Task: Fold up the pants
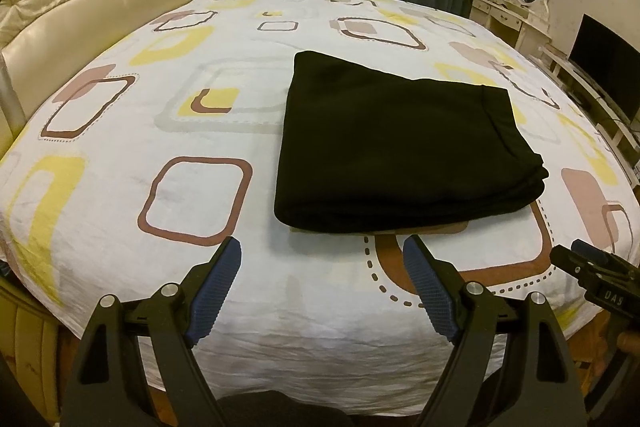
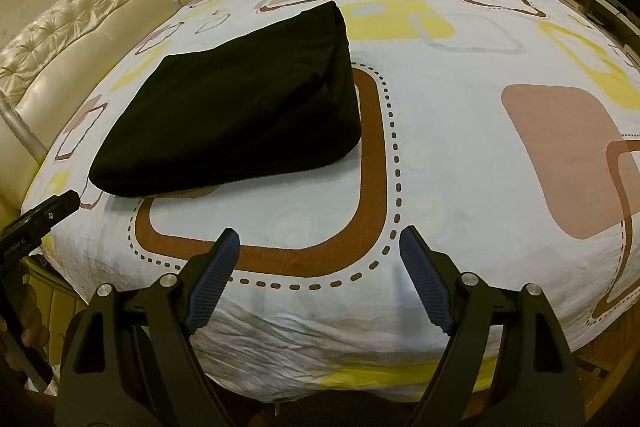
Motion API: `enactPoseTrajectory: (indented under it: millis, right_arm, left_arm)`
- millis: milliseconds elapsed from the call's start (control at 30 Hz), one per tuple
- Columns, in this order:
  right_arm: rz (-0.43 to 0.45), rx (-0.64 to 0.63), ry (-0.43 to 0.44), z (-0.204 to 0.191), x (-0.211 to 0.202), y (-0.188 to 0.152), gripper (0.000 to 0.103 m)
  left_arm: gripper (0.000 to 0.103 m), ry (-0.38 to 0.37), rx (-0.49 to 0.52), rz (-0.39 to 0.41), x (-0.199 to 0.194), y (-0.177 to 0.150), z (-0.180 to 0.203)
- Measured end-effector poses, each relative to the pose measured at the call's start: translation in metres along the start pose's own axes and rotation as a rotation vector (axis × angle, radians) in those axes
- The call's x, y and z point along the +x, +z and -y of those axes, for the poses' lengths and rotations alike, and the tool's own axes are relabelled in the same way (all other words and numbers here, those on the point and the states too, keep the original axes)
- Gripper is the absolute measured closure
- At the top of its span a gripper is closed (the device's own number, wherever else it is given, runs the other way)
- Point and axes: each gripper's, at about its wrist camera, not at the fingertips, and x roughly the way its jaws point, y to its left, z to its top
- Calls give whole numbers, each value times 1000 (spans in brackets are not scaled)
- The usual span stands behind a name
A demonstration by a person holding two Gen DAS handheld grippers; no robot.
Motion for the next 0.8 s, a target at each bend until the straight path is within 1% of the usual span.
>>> enactPoseTrajectory:
  millis: [233, 800]
  right_arm:
    - [-5, -8, 4, -1, 2, -1, 21]
    - [-8, -15, 6, -4, 1, -1, 21]
  left_arm:
    - [21, 4, -9, -6, 0, 1, -1]
    - [21, 9, 8, -9, 1, 0, 0]
